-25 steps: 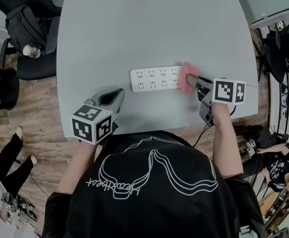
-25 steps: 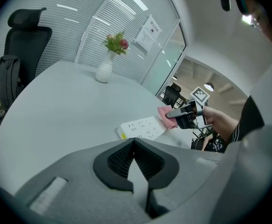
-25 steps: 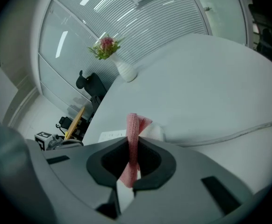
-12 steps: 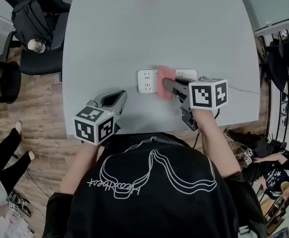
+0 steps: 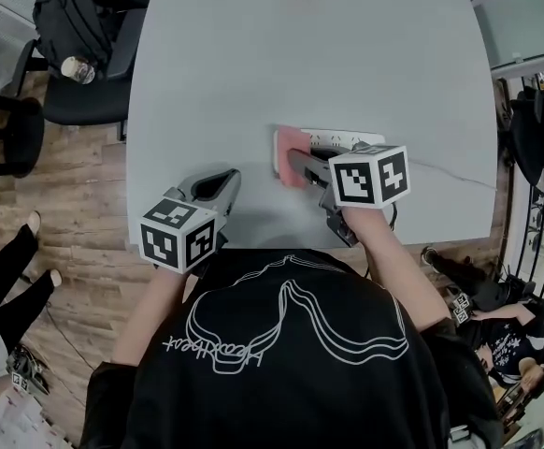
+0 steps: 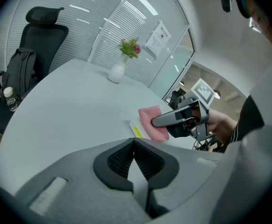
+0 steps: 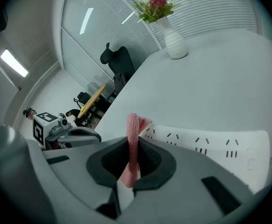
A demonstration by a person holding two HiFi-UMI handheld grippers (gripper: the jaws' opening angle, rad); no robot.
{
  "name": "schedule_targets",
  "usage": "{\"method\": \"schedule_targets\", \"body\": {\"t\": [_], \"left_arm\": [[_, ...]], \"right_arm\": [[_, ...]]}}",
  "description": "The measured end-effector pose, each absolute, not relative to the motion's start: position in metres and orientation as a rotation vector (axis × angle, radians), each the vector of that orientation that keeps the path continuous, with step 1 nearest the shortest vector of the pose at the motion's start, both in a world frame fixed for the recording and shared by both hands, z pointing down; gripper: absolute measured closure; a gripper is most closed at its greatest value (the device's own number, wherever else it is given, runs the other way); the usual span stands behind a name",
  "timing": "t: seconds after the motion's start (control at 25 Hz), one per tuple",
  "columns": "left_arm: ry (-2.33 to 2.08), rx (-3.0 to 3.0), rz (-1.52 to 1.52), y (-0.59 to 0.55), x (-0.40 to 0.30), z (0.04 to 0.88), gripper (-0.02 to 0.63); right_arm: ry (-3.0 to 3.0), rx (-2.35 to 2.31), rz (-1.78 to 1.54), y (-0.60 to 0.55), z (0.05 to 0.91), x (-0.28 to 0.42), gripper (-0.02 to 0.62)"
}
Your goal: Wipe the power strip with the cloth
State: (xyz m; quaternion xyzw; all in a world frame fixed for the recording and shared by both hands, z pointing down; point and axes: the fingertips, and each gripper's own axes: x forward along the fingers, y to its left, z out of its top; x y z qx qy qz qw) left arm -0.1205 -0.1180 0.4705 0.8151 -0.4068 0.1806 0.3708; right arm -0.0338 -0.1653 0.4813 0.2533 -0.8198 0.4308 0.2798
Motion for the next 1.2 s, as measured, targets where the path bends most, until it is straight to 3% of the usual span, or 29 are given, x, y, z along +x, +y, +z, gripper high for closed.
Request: {"method": "schedule_targets", "body": {"t": [0.56, 1.2], "left_arm": [[-1.047, 2.081, 0.461, -0.123, -0.123, 0.475, 0.594], [-1.005, 2.130, 0.471, -0.141, -0.106, 0.466, 0.594]], "right_arm": [[-2.140, 0.684, 1.057, -0.168, 0.499, -0.038, 0.565], [-2.092, 0.830, 1.090, -0.178, 0.500, 0.016, 0.565]]}}
